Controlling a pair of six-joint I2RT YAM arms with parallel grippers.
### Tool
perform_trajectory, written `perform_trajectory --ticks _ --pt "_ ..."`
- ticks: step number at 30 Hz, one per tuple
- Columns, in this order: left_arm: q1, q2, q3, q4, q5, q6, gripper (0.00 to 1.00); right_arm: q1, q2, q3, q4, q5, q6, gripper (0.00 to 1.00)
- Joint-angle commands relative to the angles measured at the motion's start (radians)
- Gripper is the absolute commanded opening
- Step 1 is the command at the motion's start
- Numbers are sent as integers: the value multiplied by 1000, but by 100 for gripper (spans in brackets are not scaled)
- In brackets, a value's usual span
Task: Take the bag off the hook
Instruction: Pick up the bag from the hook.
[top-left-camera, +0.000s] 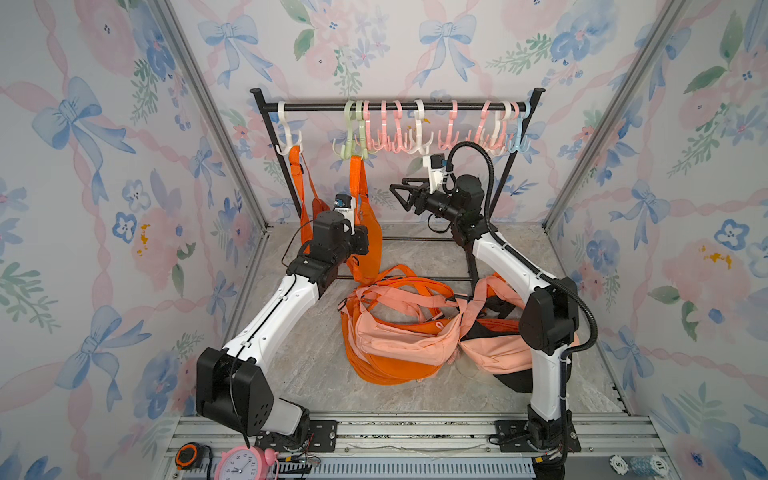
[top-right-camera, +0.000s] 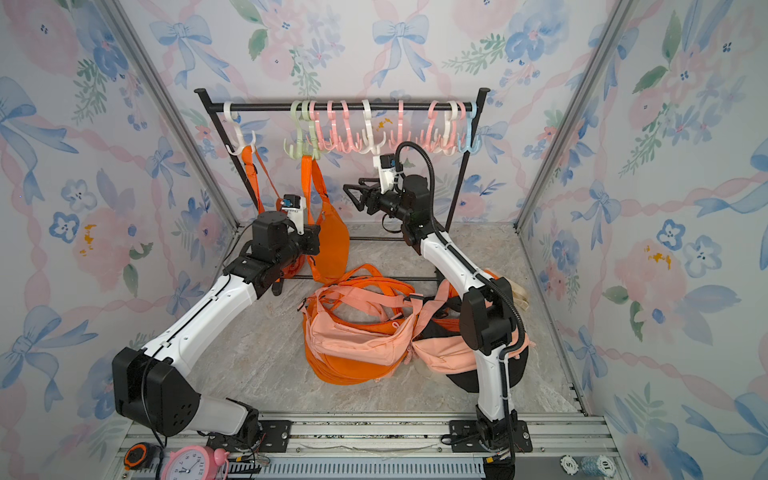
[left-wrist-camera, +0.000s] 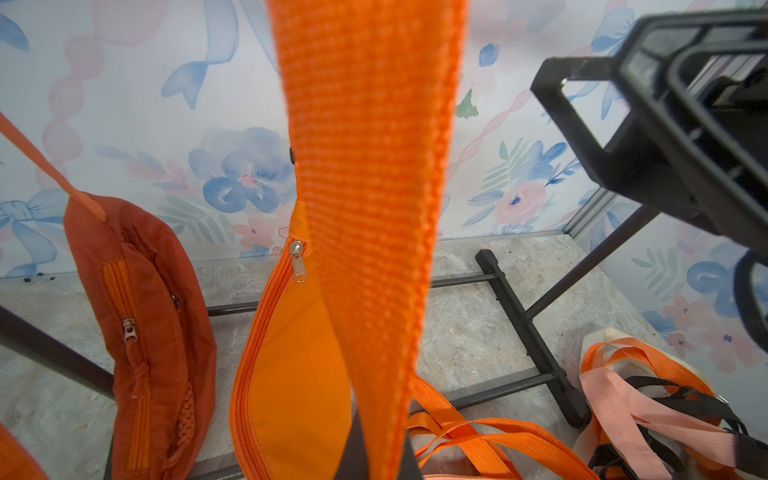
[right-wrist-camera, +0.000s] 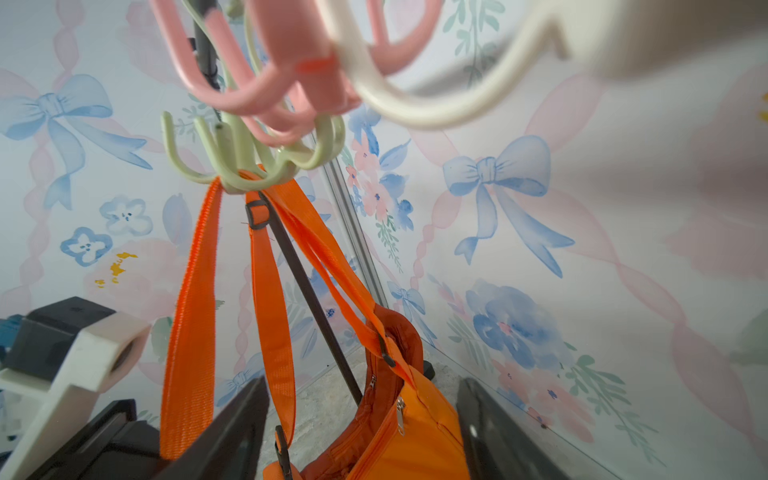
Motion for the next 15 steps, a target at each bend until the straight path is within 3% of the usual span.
perform_trajectory --ticks 1,6,10,15 --pt "-19 8 -6 33 21 -25 0 12 -24 -1 47 -50 59 73" --pt "-39 4 -9 38 12 -25 0 39 10 46 96 -89 140 76" --pt "-40 -40 -23 30 -6 -21 0 58 42 95 52 -60 96 77" --pt "-38 -144 -34 4 -30 0 0 69 207 223 131 -27 85 75"
